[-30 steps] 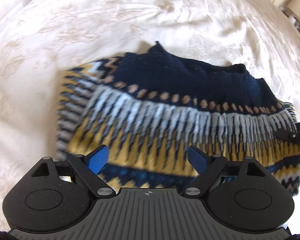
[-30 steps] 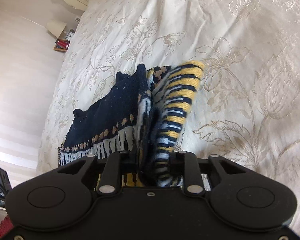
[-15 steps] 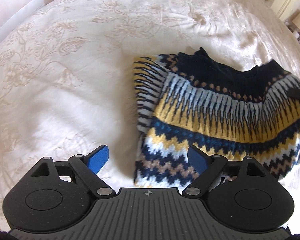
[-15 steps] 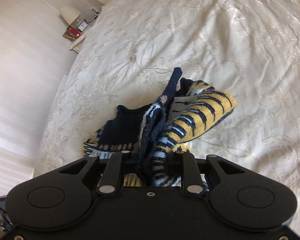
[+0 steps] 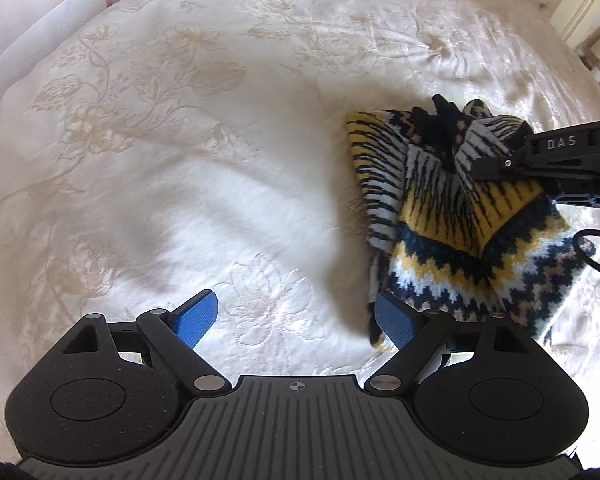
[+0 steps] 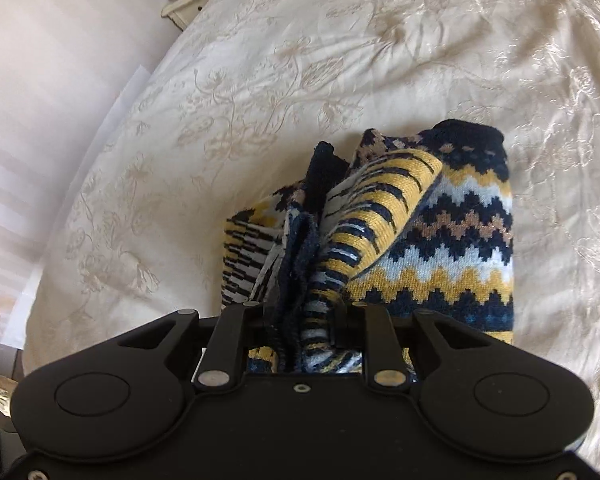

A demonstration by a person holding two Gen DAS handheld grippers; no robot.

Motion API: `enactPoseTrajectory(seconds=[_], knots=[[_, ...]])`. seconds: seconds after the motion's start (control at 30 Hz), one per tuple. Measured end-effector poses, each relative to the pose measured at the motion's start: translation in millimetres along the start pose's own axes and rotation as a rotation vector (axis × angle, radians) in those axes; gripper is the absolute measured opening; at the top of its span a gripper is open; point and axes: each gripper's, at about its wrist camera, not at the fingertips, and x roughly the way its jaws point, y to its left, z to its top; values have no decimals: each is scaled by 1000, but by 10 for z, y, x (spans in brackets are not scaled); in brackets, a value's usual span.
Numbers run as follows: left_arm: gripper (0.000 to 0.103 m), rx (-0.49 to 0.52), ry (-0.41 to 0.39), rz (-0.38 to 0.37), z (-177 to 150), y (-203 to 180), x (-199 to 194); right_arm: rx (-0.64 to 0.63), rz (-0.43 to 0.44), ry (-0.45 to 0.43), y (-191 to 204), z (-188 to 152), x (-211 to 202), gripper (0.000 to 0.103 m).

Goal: Fold small clothes
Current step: 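Fold the held side over the bundle with the right gripper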

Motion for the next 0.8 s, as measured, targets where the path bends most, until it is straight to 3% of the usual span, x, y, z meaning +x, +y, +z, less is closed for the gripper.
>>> enactPoseTrajectory(seconds=[0.13, 0.2, 0.33, 0.43, 0.8], knots=[[86, -25, 8, 6, -25, 136, -5, -13, -31, 11, 130, -40, 138, 37], [86, -35, 12, 4, -33, 177, -4, 1, 11, 8, 166, -50, 135, 44], [86, -37, 23, -11, -29, 200, 14, -11, 124, -27, 278, -55, 38, 45], [86, -20, 16, -24, 13, 155, 3, -10, 147, -59, 300, -70, -81, 45], [86, 59, -21, -118, 391, -215, 32, 5, 1, -106, -163, -459, -482, 50]])
